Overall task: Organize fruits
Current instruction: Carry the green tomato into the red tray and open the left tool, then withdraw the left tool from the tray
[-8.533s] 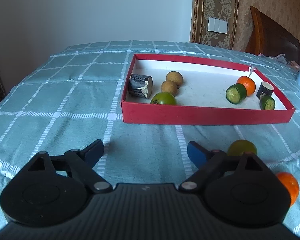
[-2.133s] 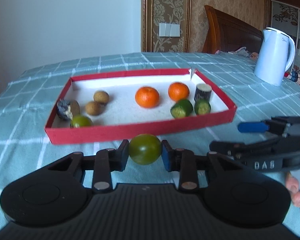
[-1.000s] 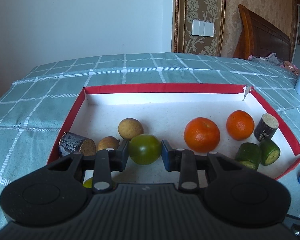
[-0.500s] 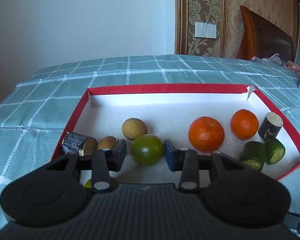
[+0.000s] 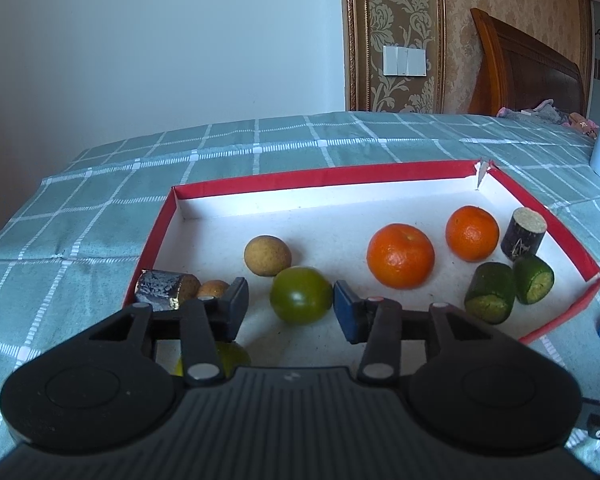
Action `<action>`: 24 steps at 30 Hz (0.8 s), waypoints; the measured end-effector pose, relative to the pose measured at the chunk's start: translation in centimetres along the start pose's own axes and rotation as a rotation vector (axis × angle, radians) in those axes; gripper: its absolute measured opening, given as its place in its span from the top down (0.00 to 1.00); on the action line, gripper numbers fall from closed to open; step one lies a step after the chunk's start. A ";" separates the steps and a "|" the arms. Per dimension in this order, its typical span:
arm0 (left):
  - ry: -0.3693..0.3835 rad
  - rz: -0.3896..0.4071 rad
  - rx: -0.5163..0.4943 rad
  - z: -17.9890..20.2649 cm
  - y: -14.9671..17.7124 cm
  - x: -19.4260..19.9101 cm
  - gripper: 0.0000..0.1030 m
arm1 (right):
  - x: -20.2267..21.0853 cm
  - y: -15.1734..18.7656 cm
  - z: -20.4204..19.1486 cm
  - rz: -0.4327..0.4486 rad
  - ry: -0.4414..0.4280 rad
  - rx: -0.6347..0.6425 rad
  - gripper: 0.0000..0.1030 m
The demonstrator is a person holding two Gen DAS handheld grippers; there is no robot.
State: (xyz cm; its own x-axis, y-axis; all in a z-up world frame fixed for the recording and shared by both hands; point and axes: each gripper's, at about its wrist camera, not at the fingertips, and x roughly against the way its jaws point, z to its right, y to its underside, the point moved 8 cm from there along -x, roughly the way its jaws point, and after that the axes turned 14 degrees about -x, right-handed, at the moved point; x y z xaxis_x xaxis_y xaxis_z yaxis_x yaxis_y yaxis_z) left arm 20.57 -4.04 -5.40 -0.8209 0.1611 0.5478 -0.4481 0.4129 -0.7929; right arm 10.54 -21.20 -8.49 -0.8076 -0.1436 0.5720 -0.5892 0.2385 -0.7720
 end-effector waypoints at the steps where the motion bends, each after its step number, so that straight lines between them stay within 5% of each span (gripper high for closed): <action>1: 0.000 0.001 0.001 0.0 0.0 0.1 0.57 | 0.0 0.0 0.0 0.000 0.000 0.000 0.19; 6: 0.009 0.008 0.023 -0.2 0.1 1.5 0.54 | 0.0 0.0 0.0 0.000 0.001 0.000 0.19; 24: -0.068 0.035 0.108 0.0 2.4 10.7 0.19 | 0.4 0.0 -0.4 0.026 0.011 -0.079 0.18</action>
State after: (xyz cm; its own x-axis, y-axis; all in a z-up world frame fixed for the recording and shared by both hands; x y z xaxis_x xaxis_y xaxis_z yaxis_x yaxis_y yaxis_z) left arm 10.64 -1.34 -1.47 -0.8571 0.1106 0.5031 -0.4517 0.3083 -0.8372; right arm 10.18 -20.90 -8.13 -0.8220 -0.1255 0.5555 -0.5638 0.3170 -0.7627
